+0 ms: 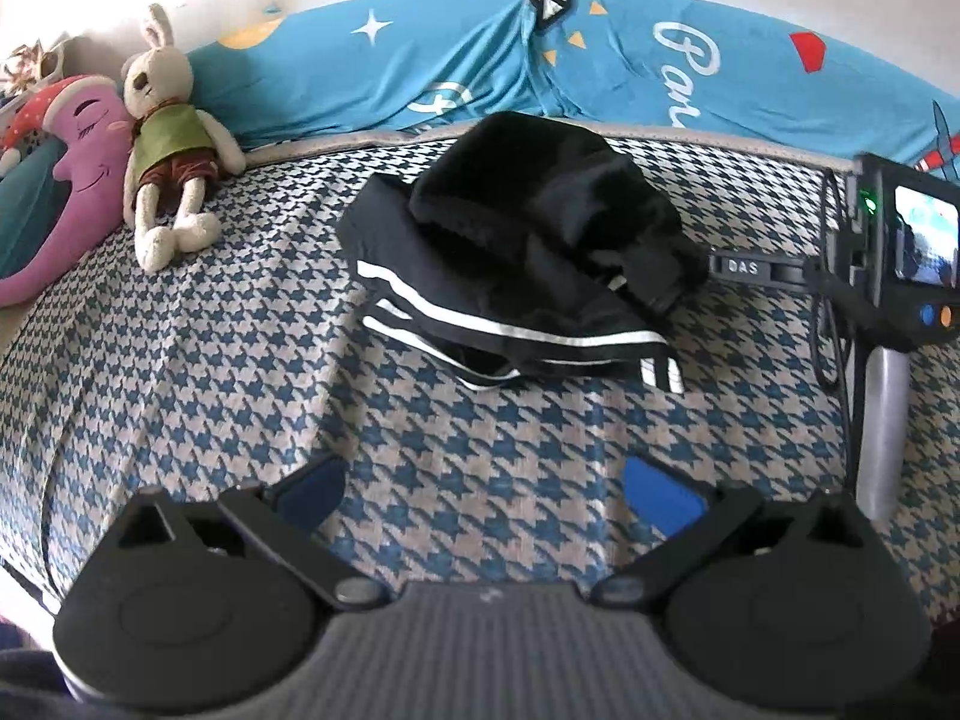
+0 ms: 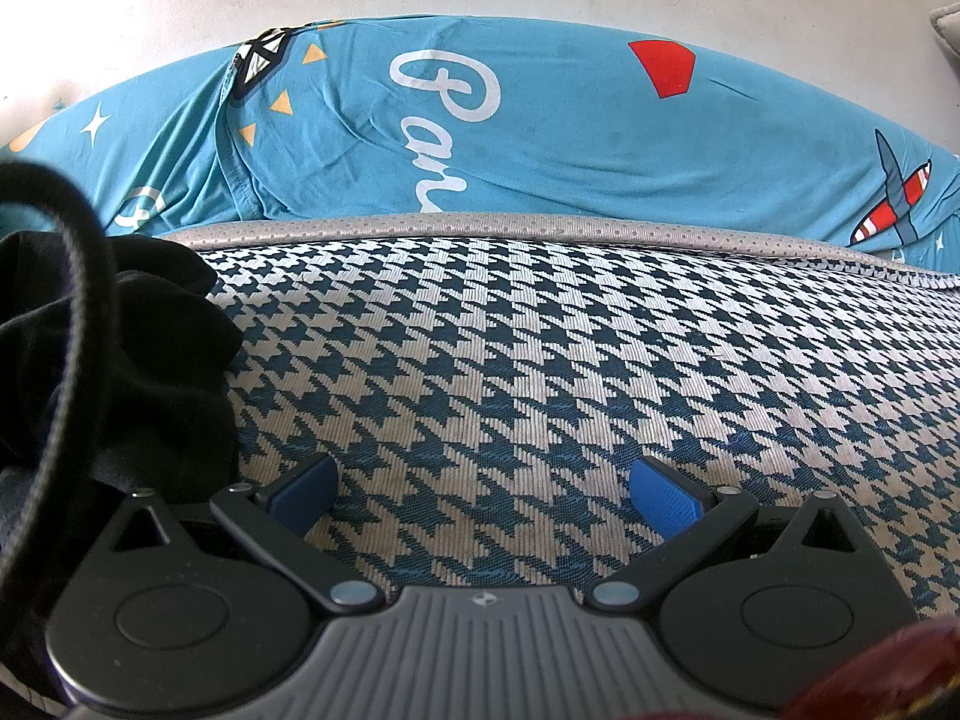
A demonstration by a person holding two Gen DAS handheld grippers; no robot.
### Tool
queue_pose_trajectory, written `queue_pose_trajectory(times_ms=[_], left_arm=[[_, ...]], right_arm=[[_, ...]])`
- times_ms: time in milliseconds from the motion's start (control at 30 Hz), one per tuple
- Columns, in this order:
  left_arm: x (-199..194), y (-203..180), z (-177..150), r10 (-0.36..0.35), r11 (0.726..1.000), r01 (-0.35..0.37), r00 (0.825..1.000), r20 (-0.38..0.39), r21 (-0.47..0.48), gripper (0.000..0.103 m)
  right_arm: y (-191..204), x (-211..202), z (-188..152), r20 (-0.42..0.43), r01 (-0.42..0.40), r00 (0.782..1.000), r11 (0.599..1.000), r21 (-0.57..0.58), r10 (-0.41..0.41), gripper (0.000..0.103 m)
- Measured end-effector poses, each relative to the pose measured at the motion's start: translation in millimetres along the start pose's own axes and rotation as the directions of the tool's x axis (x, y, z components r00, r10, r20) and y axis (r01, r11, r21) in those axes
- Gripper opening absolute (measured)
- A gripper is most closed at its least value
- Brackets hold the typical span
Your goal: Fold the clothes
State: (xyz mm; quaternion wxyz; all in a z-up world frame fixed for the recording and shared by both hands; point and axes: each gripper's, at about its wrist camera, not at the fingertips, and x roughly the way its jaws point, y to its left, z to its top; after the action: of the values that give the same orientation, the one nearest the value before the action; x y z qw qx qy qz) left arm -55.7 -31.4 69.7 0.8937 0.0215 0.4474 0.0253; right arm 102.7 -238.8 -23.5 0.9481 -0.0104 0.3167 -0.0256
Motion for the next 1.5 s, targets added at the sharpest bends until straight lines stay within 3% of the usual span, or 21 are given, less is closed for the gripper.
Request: queue_pose_trajectory(times_ms=[433,667,867,1000,1267,1500], left_arm=[[17,30,11,0.031,0.997,-0.034,0.999,-0.035,-0.071,0.103],[32,21,18,0.029,0.999,-0.029,0.999,-0.032,0.029,0.103],[31,25,33,0.007,0.994,-0.009,1.0,0.016,0.109,0.103],[45,41,31,0.022,0.997,-0.023,0.999,0.025,0.076,0.103],[68,70,36,0.01,0.999,-0.012,0.999,-0.033,-0.043,0.103],[72,70,38,-0.008,0.998,0.005,0.999,-0.035,-0.06,0.103]], right_arm=[[0,0,0,0.0,0.0,1.0,1.0,0.0,0.0,0.103],[0,0,0,0.0,0.0,1.0,1.0,0.0,0.0,0.103],[0,0,0,0.0,0.0,1.0,1.0,0.0,0.0,0.103],[0,0,0,0.0,0.0,1.0,1.0,0.0,0.0,0.103],[0,0,0,0.0,0.0,1.0,1.0,0.0,0.0,0.103],[0,0,0,0.0,0.001,1.0,1.0,-0.001,-0.001,0.103]])
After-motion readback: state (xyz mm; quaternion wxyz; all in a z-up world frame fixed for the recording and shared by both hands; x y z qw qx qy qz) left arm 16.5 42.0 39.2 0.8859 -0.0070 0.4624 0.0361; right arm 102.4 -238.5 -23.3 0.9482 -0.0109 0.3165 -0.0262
